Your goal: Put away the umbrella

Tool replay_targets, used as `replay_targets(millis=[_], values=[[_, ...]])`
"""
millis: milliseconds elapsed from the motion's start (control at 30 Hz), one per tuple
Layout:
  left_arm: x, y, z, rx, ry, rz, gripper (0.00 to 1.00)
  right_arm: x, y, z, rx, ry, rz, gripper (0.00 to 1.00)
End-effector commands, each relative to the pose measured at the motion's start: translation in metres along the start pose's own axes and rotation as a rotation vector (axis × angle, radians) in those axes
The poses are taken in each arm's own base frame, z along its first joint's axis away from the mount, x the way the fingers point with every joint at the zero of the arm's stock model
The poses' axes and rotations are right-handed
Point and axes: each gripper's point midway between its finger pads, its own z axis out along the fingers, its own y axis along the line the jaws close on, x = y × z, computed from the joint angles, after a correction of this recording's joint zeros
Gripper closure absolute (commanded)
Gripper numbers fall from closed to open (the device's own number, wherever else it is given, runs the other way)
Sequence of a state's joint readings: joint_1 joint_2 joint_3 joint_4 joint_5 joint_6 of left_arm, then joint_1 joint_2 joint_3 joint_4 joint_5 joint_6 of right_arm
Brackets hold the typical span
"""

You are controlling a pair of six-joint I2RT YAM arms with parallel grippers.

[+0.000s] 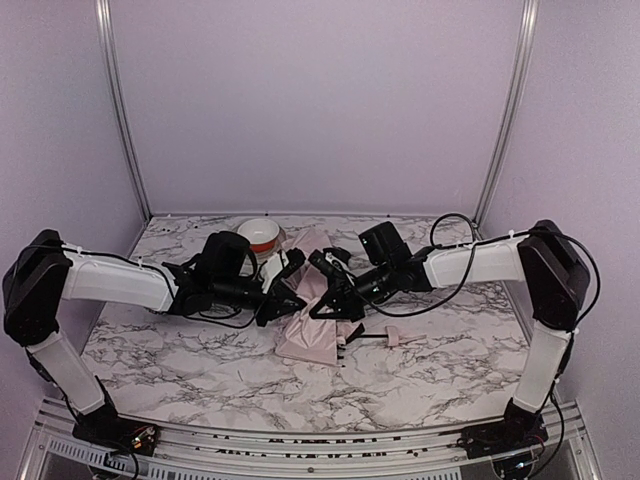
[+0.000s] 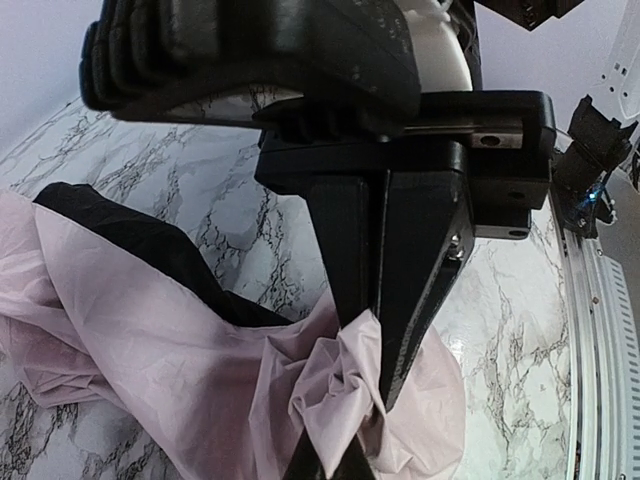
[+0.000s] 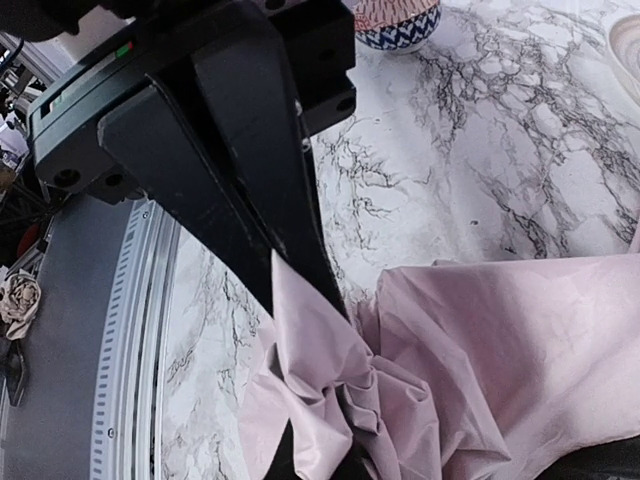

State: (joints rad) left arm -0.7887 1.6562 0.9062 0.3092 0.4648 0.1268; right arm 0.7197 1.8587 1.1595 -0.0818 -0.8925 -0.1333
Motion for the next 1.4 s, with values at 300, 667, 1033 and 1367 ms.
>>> replay_targets(millis=[300, 667, 1033, 1367], values=[[-0.064, 0.038, -0.041, 0.033, -0.172, -0.082, 0.31, 0.009, 0.024, -0.007, -0.06, -0.002, -0.014, 1.0], [-0.019, 0.148, 0.067, -0.174, -0.03, -0.295, 0.14, -0.01, 0.035, -0.011, -0.071, -0.011, -0.07, 1.0], [0.064, 0.112, 0.092, -0.097, 0.161, -0.394, 0.54, -0.074, -0.001, -0.042, -0.013, -0.204, -0.093, 1.0], [0.076, 0.111, 0.089, -0.119, 0.144, -0.432, 0.62, -0.014, -0.112, -0.013, 0.147, -0.141, 0.132, 1.0]])
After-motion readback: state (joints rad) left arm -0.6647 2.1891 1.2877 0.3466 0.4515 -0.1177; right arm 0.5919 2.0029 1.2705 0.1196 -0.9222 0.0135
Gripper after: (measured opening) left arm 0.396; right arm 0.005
